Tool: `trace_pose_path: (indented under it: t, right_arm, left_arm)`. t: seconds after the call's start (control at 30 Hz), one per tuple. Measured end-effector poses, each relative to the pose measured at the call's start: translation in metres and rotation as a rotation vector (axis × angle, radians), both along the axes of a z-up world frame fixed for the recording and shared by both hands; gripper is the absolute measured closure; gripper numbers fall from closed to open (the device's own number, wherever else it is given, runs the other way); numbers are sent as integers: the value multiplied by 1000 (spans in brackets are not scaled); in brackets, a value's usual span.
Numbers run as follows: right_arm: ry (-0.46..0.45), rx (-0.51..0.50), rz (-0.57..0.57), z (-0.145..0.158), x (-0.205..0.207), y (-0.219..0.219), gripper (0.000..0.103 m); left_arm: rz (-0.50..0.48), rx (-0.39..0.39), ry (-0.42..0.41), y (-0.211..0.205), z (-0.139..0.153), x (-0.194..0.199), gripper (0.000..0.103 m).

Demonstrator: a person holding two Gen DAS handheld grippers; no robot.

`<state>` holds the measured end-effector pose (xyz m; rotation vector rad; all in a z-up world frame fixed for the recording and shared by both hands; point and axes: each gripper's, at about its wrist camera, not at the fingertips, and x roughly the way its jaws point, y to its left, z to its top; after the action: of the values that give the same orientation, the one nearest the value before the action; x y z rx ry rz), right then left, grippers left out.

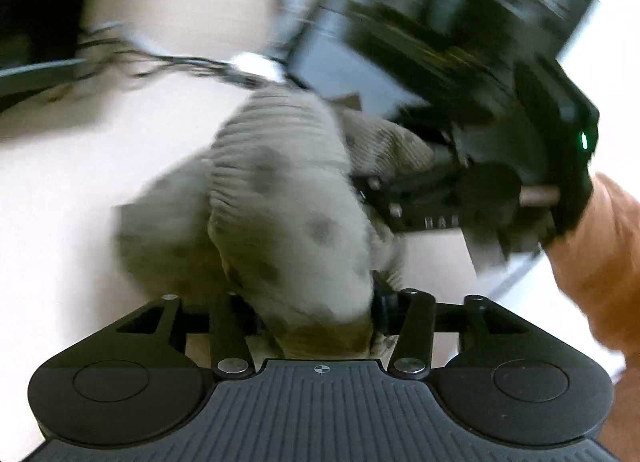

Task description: Fold clothes

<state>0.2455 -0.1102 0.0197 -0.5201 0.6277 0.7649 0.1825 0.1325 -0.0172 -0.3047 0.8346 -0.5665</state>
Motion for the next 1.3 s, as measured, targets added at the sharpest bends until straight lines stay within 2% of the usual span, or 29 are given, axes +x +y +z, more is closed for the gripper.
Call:
trace_pose_path:
  t: [0.13, 0.23, 0.33, 0.47, 0.5, 0.6, 0.77, 0.87, 0.97, 1.07, 1.1, 1.2, 1.3]
  right_arm:
    - [14, -18, -39, -20, 21, 15, 44]
    - [-10, -13, -87, -20, 25, 11, 29]
    - [-59, 24, -164, -7, 20, -3, 25]
    - [-89, 111, -213, 12, 5, -25, 5]
    - [-88, 119, -218, 12, 1, -28, 4]
    - [-67, 80, -220, -4, -9, -29, 3]
    - [-18, 141, -210, -4, -15, -39, 1]
    - [11, 177, -204, -5, -19, -45, 1]
    - [41, 213, -197, -5, -23, -51, 8]
    - [70, 249, -191, -5, -27, -57, 12]
    - [80, 261, -189, -5, -29, -59, 12]
    - [115, 287, -179, -9, -32, -62, 12]
    - [176, 269, -174, -36, -25, -47, 12]
  left_arm:
    - [128, 17, 3, 15, -5, 7, 32]
    - [158, 45, 2, 19, -6, 12, 26]
    - [165, 88, -3, 19, -3, 17, 22]
    - [175, 120, -5, 17, -5, 27, 13]
    - [186, 128, -8, 17, -6, 29, 9]
    - [242, 147, -29, 24, -5, 33, 8]
    - [373, 139, -80, 44, 8, 30, 8]
    - [366, 83, -56, 50, 11, 23, 9]
    - [300, -70, -9, 58, 9, 17, 9]
    - [241, -169, 34, 57, 1, 11, 9]
    - [233, -180, 42, 54, -1, 10, 10]
    - [233, -197, 51, 44, -5, 17, 20]
    - [269, -213, 46, 42, -4, 28, 26]
